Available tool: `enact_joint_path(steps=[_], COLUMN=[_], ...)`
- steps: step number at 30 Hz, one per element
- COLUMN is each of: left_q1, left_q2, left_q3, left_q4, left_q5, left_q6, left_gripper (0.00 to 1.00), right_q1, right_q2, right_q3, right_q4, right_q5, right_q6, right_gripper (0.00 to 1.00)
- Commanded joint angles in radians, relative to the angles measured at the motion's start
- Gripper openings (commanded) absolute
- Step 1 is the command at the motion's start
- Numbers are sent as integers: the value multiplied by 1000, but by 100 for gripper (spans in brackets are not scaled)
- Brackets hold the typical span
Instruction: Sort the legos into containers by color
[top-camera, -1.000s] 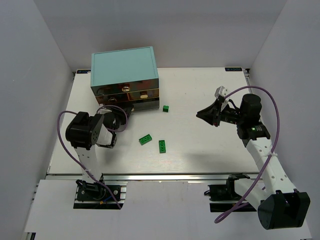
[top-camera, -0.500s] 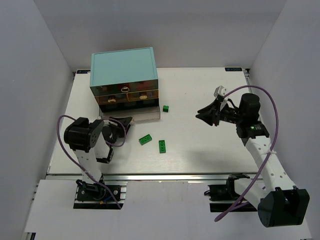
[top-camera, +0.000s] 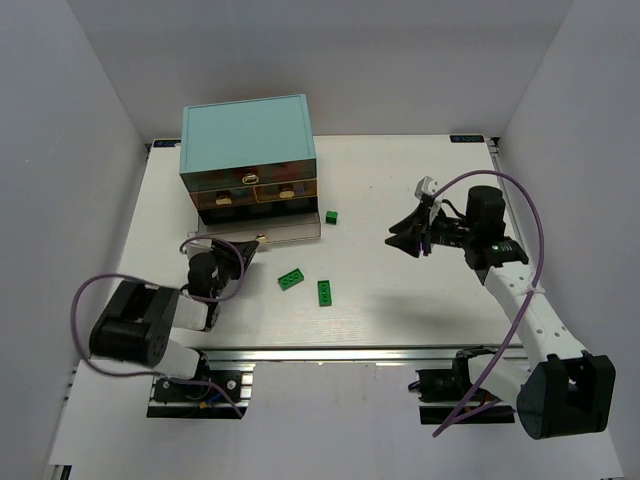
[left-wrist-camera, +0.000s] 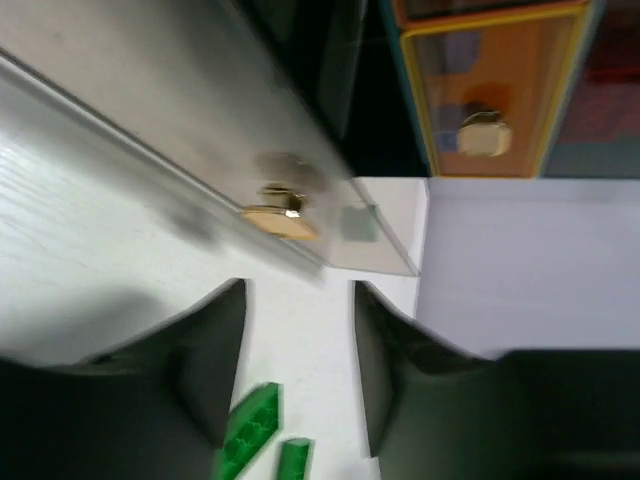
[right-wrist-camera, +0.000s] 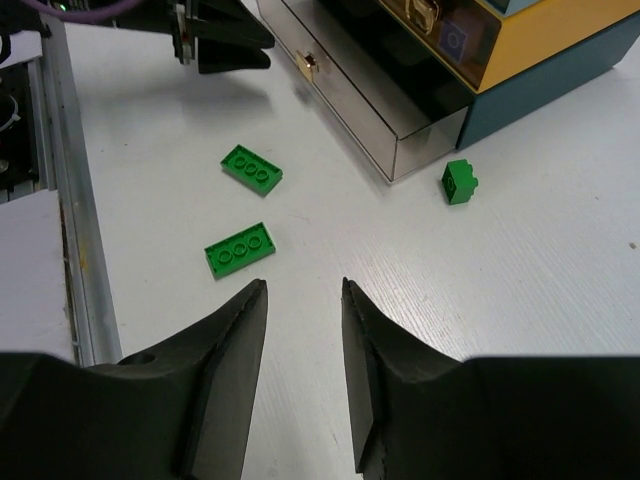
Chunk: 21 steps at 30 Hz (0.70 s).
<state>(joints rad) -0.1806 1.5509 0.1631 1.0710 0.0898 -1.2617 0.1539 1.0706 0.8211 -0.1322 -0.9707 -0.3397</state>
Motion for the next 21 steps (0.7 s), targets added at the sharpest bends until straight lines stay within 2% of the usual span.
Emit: enact_joint_path(steps=[1, 2, 3, 4, 6, 9, 12, 15, 16, 19, 21], left_q1=[-14, -14, -14, -14, -14, -25, -54, -111, -131, -232, -313], left_q2=[-235, -282, -326, -403, -460, -497, -451, -359, -327, -177, -115], left_q3=[19, 23, 30, 44, 94, 194, 320, 415, 490, 654, 710], left_q4=[-374, -478, -543, -653, -732, -886, -1019, -1155, -1225, -1424, -1499], left_q5=[-73, -73, -111, -125, -122, -91, 19, 73, 83, 90, 21], left_q6=[100, 132, 143, 195, 251, 370, 498, 614, 684, 812, 855], left_gripper=[46, 39, 24, 20, 12, 9, 16, 37, 50, 60, 63], right_q1=[16, 22, 30, 32, 45, 58, 70, 81, 85, 90, 90], right_q2=[17, 20, 23, 25, 31, 43, 57, 68, 71, 80, 84], right_q3=[38, 39, 39, 41, 39, 46, 53, 55, 55, 61, 65], right_q4=[-20, -23, -23, -23, -24, -35, -56, -61, -64, -81, -101], right_q5=[6, 15, 20, 21, 35, 56, 81, 104, 110, 127, 133], right_q6=[-42, -45, -48, -50, -54, -68, -91, -107, -111, -140, -171], right_gripper=[41, 40, 40, 40, 39, 38, 38, 38, 38, 42, 47])
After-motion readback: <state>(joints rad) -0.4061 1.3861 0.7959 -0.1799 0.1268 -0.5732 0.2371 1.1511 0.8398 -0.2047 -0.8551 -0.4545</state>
